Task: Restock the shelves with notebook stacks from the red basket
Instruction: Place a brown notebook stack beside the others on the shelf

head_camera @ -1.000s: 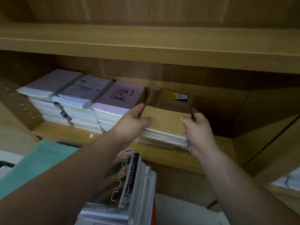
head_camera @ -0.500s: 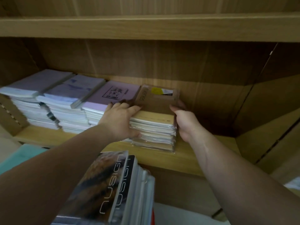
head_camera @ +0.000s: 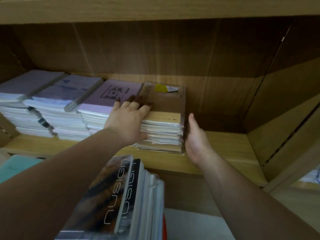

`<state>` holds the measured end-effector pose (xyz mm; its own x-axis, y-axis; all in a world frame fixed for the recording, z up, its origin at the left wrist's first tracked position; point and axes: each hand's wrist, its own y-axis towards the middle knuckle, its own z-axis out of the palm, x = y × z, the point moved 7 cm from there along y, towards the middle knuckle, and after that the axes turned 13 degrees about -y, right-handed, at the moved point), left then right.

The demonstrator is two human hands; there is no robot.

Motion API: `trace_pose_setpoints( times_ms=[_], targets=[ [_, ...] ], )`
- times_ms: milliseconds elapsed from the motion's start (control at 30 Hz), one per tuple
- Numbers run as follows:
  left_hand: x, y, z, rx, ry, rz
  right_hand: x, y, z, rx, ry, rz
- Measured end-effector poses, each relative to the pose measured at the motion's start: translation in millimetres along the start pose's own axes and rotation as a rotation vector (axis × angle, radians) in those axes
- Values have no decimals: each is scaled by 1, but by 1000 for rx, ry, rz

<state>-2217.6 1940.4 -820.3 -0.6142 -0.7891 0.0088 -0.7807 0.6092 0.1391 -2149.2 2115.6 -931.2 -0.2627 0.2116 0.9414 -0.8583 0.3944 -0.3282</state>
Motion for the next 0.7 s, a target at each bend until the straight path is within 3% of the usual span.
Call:
trace_pose_setpoints(
  times_ms=[100,233,400,567,700],
  targets=[
    [-17,-2,8,3,1,96,-33,-6,-10,-37,6,-12],
    [-22,1,18,-23,39,110,-47,-12,2,58,-92,-12],
    [-21,3,21,-70,59,102,-39,-15,8,125,-128,-157],
    [-22,4,17,-47,44,64,-26,-5,-10,117,-680,-348],
    [-22,0,10,11,38,59,-20,1,-16,-4,-765,-411]
  ],
)
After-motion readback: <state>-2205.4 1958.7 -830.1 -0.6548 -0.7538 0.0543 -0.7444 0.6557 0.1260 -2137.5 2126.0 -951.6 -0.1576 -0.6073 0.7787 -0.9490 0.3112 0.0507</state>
